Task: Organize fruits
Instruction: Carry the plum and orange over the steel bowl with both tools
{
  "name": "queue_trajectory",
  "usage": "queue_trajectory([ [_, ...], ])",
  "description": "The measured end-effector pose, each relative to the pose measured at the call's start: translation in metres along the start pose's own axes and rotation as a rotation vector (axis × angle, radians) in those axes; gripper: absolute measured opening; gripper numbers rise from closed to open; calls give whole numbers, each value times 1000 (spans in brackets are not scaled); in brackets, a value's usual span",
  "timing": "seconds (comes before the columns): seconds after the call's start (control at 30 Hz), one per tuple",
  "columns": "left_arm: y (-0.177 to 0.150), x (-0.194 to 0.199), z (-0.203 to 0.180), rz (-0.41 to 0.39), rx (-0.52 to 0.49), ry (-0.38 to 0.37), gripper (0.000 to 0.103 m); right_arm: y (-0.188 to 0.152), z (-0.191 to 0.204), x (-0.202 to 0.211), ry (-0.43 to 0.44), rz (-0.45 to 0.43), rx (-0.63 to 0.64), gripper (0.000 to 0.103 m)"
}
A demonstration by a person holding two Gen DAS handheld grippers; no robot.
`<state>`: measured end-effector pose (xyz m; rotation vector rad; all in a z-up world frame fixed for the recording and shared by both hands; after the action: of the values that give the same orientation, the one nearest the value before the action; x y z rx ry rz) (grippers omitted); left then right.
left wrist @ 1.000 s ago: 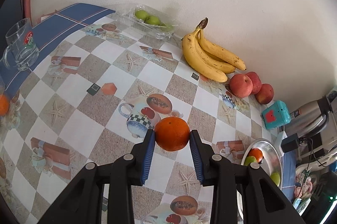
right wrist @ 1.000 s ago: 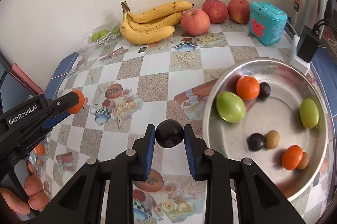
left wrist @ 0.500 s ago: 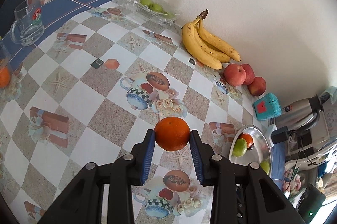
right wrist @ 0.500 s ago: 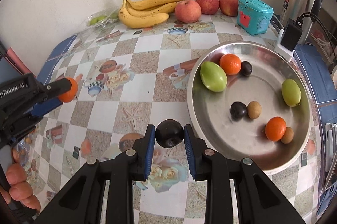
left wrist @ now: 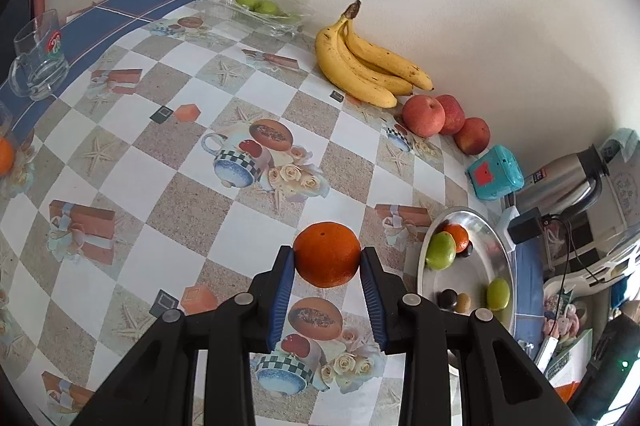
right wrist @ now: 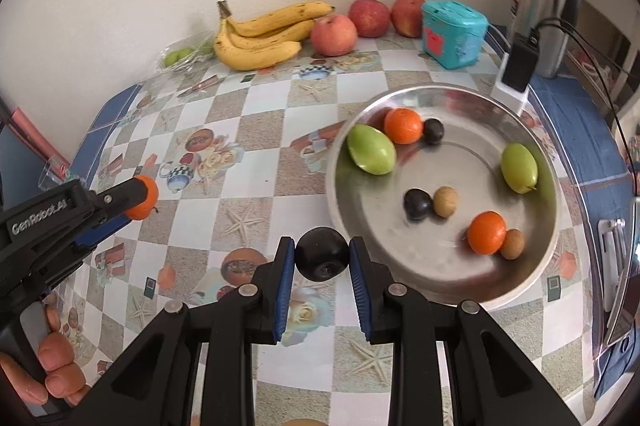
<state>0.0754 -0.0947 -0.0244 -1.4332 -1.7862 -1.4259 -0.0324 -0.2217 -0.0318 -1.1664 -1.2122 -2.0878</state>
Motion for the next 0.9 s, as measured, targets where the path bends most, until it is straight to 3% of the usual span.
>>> queue_trajectory([
  [0.4,-34,-22,-74,50,-232,-41,36,-10,-91,-7,-80,66,-168,29],
  [0.6,-45,-30,-108,48,-322,-92,36,-19,-105,-11,-108,102,-174,29],
  [0.9,-49,-42,-125,57,-339,-156,36,-27,-98,-21,-108,144,-156,29],
])
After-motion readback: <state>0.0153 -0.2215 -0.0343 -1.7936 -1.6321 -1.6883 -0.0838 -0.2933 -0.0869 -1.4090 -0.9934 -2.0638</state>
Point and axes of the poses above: each gripper's, at about its wrist camera, not at the fingertips, and x roughly against the way its jaws point, z to its left, y to its top, the point moved 9 cm from there along -x, roughly the way its jaws point, and after that the axes turned 2 degrees about y, right-handed, at the moved point
